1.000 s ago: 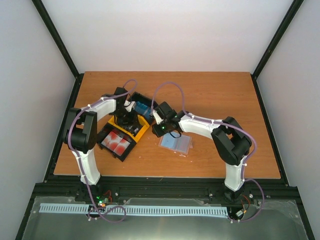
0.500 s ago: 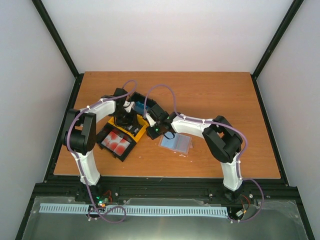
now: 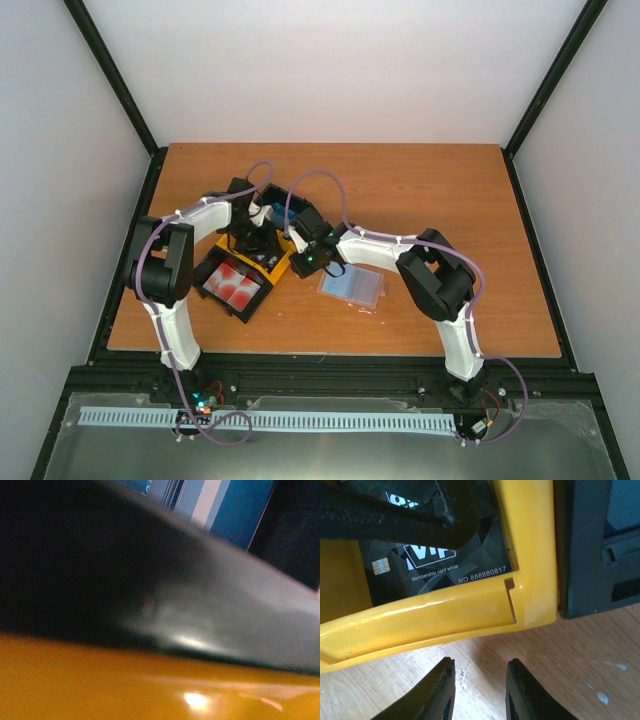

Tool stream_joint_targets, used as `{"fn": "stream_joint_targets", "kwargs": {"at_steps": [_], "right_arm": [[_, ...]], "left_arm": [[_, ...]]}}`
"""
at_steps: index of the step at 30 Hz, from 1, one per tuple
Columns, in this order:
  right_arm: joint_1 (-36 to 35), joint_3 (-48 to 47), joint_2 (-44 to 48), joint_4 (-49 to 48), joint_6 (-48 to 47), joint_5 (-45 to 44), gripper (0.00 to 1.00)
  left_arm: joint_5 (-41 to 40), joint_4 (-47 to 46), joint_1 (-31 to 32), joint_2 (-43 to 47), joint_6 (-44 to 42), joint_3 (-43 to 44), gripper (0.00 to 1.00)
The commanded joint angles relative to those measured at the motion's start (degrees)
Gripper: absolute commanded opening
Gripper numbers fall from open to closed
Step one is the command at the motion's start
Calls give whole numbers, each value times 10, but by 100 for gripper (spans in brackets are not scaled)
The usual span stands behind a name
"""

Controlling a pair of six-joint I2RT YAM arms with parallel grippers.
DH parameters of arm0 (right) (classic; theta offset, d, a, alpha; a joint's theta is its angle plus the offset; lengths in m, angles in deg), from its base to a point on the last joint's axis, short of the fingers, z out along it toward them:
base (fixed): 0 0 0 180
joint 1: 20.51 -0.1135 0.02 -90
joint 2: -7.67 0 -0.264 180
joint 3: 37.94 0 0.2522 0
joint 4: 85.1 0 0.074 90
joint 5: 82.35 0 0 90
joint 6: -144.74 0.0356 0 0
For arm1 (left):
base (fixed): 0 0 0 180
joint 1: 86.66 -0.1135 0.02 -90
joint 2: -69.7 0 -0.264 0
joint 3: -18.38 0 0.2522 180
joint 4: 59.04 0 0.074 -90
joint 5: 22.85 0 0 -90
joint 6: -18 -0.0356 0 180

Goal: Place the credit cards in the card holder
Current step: Pick up the credit card from the storage box.

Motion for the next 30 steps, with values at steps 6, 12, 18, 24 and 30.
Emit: {"fn": "stream_joint_targets", "kwargs": {"at_steps": [6, 12, 18, 24, 30], "right_arm": [[-6, -17, -15, -3, 1, 0, 29], [-6, -19, -16, -5, 1, 4, 29], [-6, -17, -16, -5, 3, -1, 29], [-6, -14, -15, -5, 4, -3, 29], [-5, -13, -17, -5, 3, -1, 29]], "left_arm": [[71, 26, 1, -13, 17, 1, 48], [89, 36, 1, -2, 17, 6, 46], [-27, 35, 1, 18, 40, 19, 48], [-118, 20, 4, 25, 46, 20, 59], [-115, 21, 7, 23, 43, 34, 62]]}}
